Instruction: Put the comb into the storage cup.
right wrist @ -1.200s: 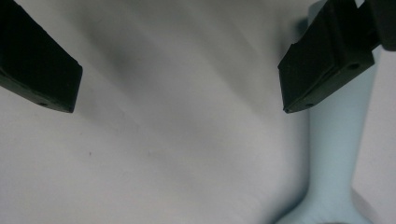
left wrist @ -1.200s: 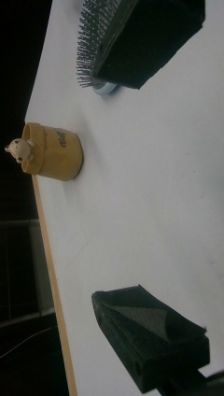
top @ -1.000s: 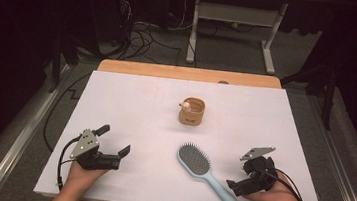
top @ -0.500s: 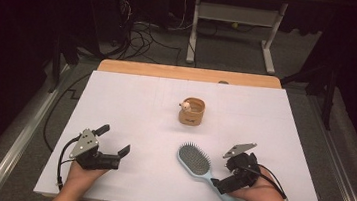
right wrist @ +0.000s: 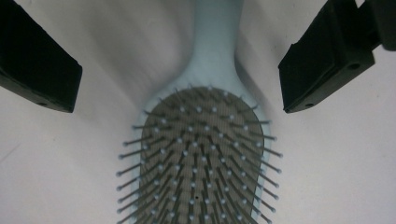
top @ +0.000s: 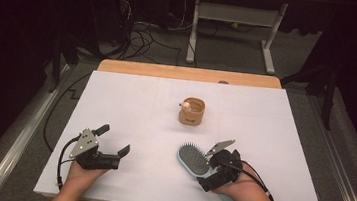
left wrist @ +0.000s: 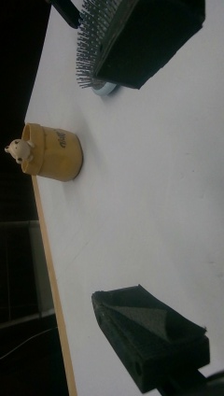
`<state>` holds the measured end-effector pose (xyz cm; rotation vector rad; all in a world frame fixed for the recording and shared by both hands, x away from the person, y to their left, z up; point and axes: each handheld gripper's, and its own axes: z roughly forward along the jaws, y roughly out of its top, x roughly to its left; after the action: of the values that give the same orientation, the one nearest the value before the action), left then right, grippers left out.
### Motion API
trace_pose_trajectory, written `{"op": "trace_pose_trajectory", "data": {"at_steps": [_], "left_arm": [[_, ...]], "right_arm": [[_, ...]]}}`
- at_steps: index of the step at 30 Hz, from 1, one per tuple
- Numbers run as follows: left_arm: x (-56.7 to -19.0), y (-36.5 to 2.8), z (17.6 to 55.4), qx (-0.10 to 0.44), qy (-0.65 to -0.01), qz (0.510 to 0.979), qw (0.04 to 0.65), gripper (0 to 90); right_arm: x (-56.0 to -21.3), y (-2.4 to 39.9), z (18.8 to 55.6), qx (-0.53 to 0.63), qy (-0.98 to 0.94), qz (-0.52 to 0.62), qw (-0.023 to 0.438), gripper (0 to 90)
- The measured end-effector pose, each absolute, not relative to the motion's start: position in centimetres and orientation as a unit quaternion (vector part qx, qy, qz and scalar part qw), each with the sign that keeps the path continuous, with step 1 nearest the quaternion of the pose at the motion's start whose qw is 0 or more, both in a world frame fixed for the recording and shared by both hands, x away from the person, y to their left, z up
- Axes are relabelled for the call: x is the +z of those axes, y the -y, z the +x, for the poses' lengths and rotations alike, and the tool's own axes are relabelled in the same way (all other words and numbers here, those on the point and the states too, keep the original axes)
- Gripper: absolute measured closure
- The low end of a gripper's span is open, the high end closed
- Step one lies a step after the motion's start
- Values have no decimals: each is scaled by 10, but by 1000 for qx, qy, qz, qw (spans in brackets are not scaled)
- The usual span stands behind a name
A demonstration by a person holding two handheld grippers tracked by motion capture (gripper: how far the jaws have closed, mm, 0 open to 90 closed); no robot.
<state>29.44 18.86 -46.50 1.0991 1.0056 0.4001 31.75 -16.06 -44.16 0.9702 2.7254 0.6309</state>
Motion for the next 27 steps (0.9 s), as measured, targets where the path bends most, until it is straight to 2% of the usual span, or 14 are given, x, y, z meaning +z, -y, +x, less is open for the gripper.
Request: {"op": "trace_pose_trajectory", "data": {"at_steps": [27], "left_arm": [[-464,-190,295,181,-456,491,720,3]], "right_arm": [[-442,116,345,182,-930,306,86,1]]}}
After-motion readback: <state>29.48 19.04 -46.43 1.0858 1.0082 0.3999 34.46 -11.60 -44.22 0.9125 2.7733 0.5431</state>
